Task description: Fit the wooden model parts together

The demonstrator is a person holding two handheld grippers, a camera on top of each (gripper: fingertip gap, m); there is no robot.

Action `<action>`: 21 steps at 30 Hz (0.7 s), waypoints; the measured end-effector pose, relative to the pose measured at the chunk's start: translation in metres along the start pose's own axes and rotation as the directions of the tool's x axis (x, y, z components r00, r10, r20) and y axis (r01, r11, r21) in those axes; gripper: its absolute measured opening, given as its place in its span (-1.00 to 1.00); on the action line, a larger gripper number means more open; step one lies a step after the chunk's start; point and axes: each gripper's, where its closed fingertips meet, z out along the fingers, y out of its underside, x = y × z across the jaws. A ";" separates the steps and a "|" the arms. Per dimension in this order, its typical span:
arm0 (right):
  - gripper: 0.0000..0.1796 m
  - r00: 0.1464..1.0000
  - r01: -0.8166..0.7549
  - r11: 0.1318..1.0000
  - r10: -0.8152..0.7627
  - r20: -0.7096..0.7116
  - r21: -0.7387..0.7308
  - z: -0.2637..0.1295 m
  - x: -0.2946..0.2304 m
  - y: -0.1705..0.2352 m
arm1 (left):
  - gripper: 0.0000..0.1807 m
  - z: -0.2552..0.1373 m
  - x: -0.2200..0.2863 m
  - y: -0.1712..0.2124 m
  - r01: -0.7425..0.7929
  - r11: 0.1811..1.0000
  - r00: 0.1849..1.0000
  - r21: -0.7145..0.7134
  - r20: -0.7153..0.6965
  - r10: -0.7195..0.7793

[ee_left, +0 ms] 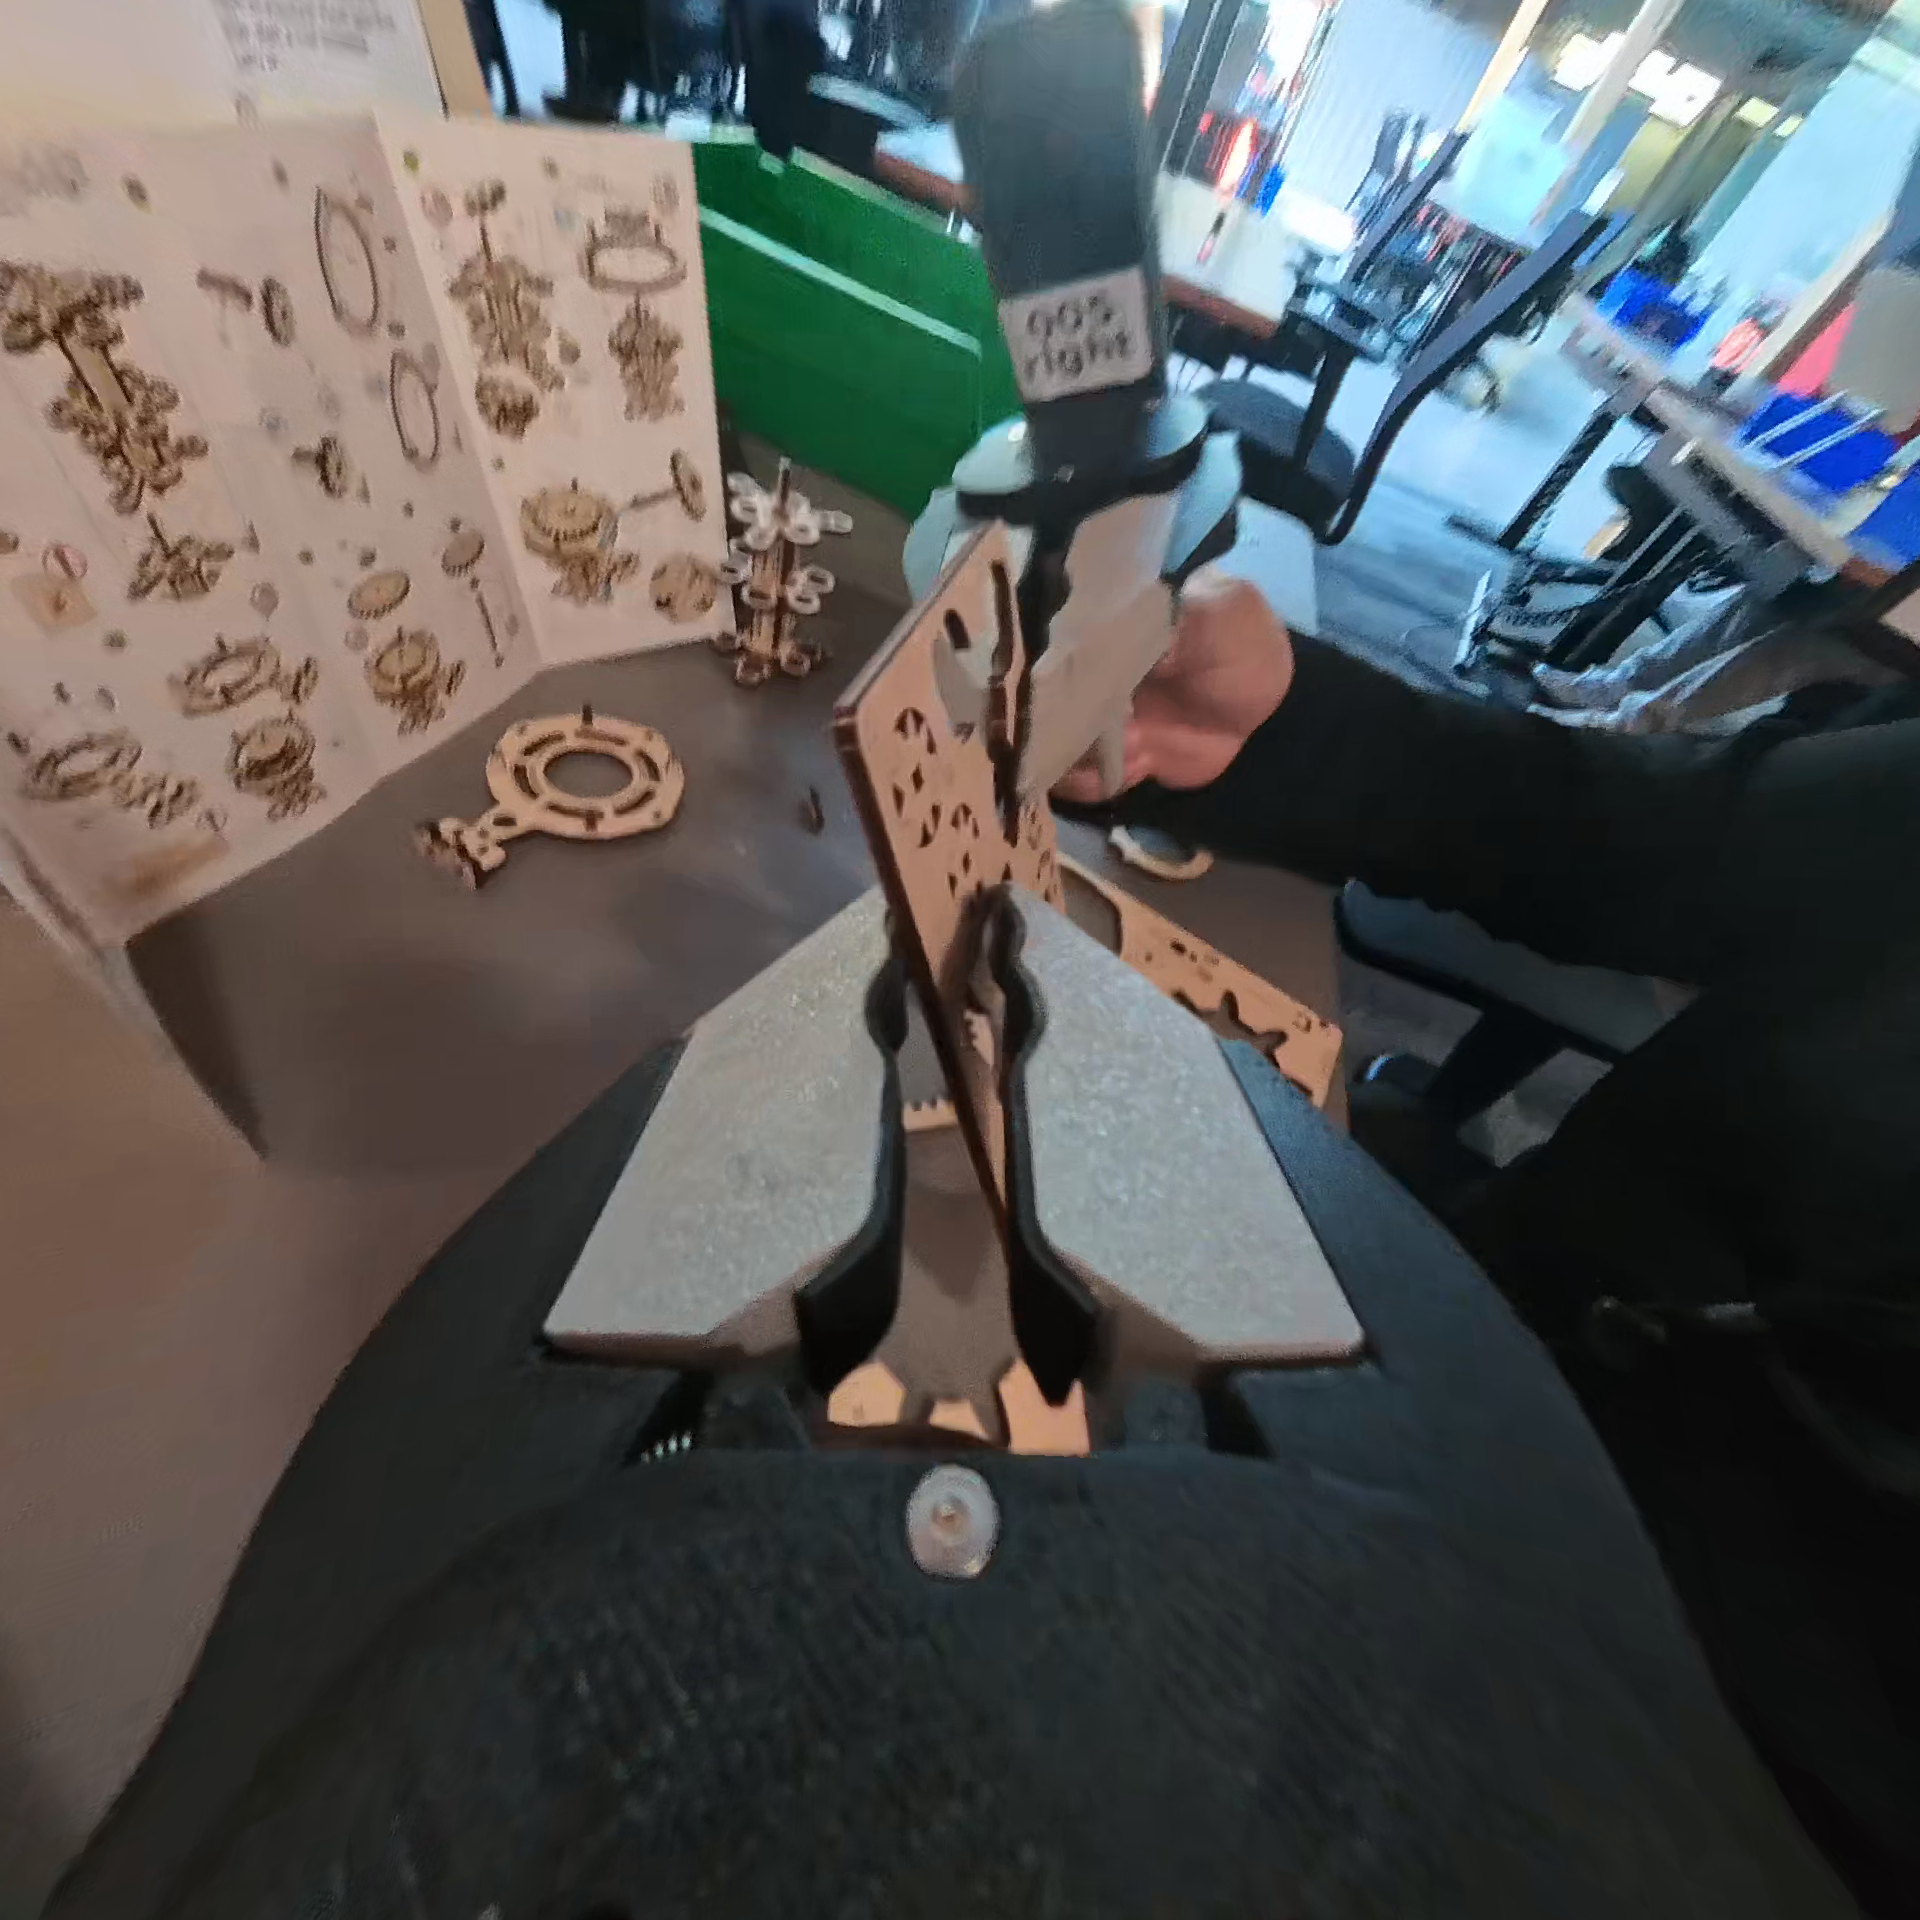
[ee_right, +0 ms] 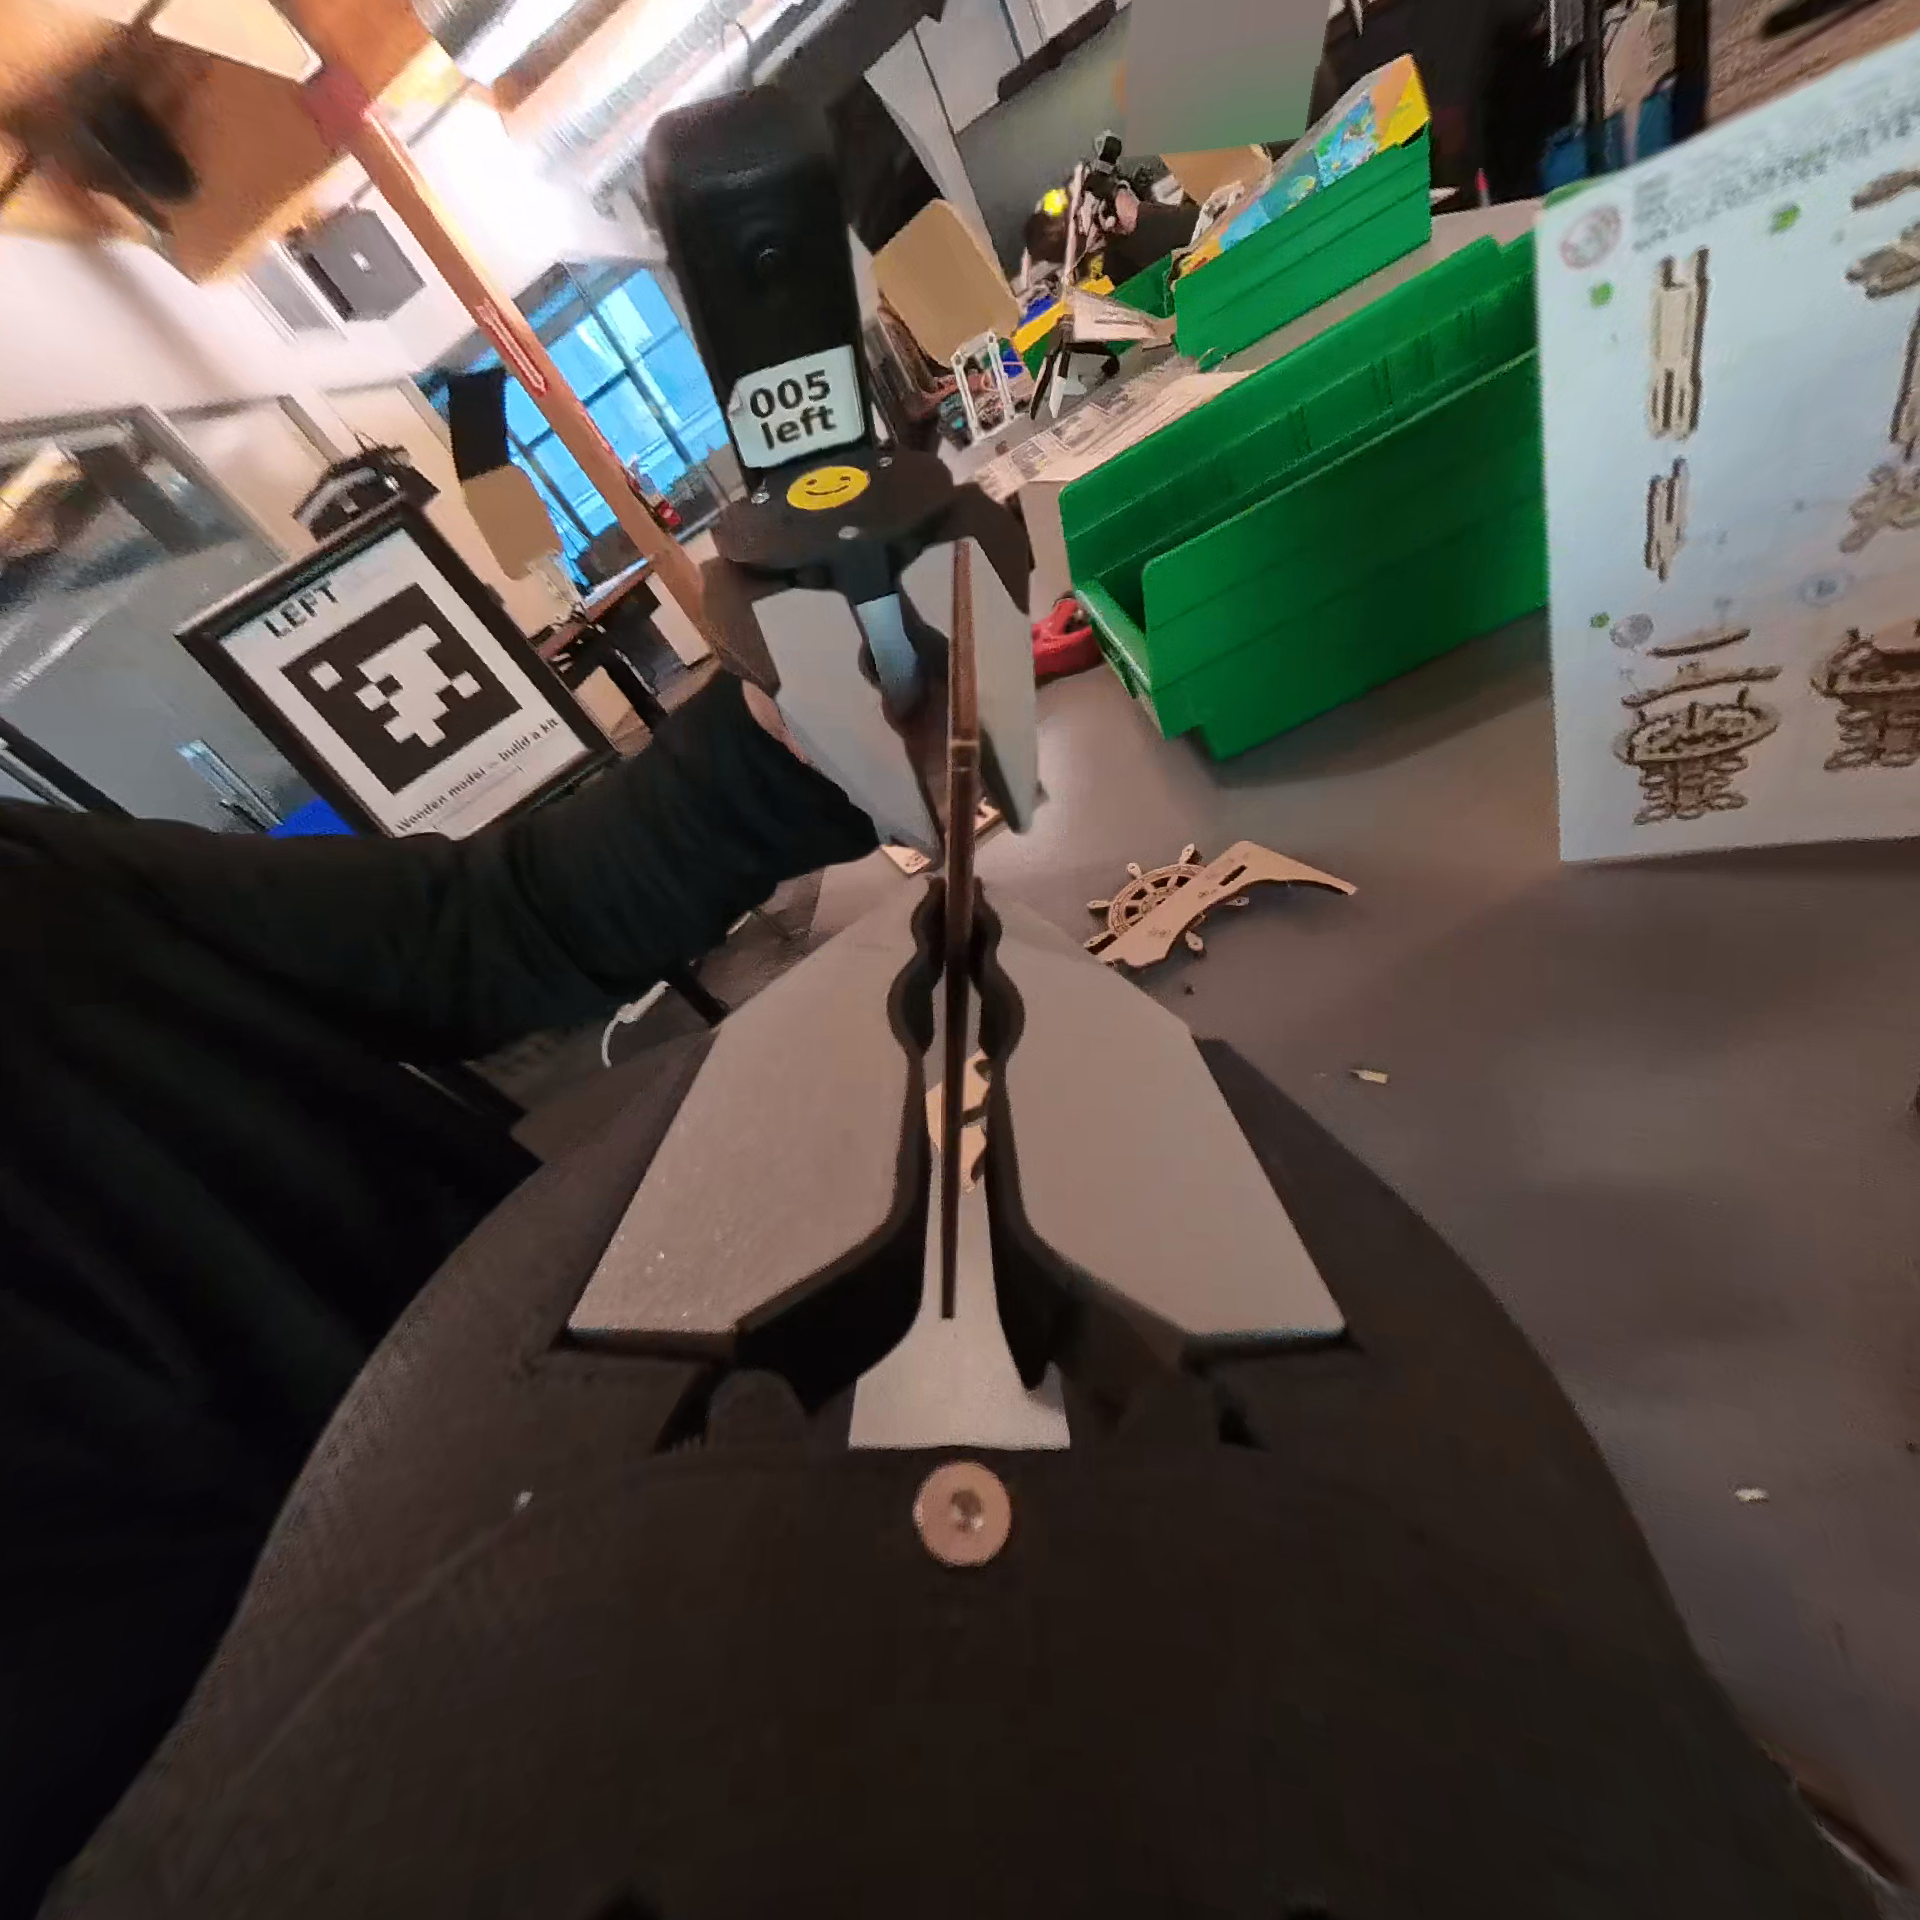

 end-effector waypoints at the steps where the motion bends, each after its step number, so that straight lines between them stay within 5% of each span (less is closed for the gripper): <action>1: -1.00 1.000 -0.013 1.000 0.013 0.006 0.005 -0.001 0.003 -0.001 | -0.91 0.002 -0.002 -0.005 -0.002 1.000 1.000 0.024 -0.017 0.002; 13: -0.78 0.995 -0.063 0.995 0.069 -0.073 0.075 -0.037 0.041 -0.014 | -1.00 0.036 -0.014 0.000 0.199 0.980 0.958 0.014 -0.213 -0.192; 21: -1.00 0.995 -0.090 0.991 0.093 -0.033 0.096 -0.041 0.039 -0.018 | -1.00 0.035 -0.014 0.009 0.296 0.955 0.926 0.018 -0.250 -0.283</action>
